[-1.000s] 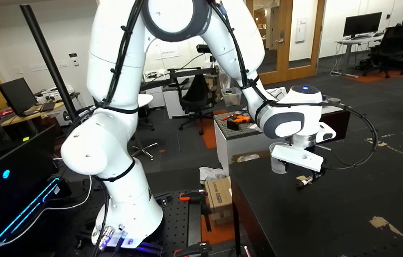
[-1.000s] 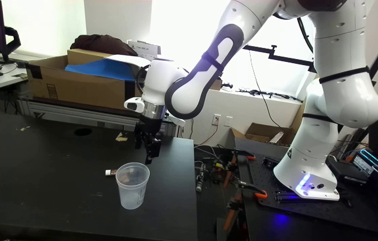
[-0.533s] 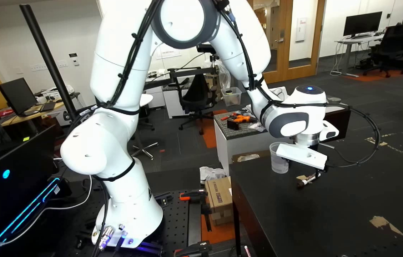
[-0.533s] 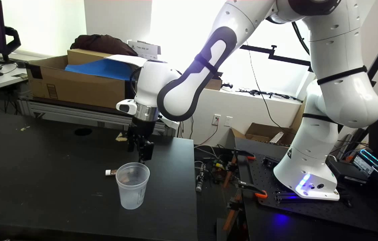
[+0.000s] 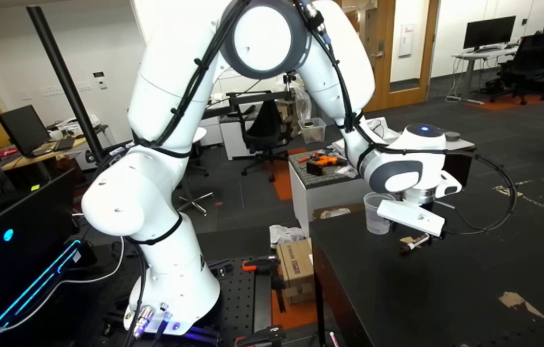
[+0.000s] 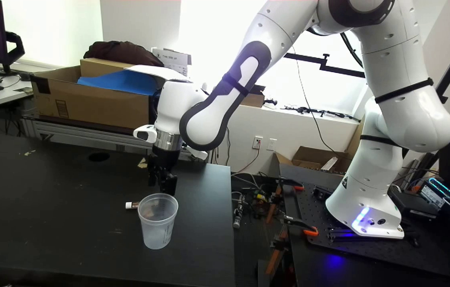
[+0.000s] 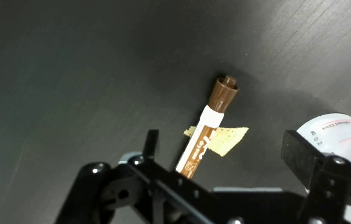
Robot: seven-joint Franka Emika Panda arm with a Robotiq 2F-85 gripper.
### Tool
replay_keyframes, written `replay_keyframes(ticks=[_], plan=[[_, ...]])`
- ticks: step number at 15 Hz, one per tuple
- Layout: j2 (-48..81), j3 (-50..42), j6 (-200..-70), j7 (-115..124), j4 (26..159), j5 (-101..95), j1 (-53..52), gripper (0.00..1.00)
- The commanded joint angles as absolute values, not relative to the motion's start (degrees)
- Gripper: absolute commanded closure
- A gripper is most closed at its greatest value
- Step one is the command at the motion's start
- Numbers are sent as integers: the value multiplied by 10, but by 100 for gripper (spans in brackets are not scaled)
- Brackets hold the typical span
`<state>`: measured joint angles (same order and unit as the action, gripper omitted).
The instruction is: Move the marker to the right
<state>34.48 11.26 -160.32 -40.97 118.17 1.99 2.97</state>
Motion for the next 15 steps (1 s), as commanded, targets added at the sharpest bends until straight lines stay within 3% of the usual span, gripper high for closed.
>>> replay_keyframes(ticks=[1, 15], plan=[[359, 110, -1580, -374, 1157, -5, 29, 0], [379, 107, -1559, -351, 1134, -19, 27, 0]])
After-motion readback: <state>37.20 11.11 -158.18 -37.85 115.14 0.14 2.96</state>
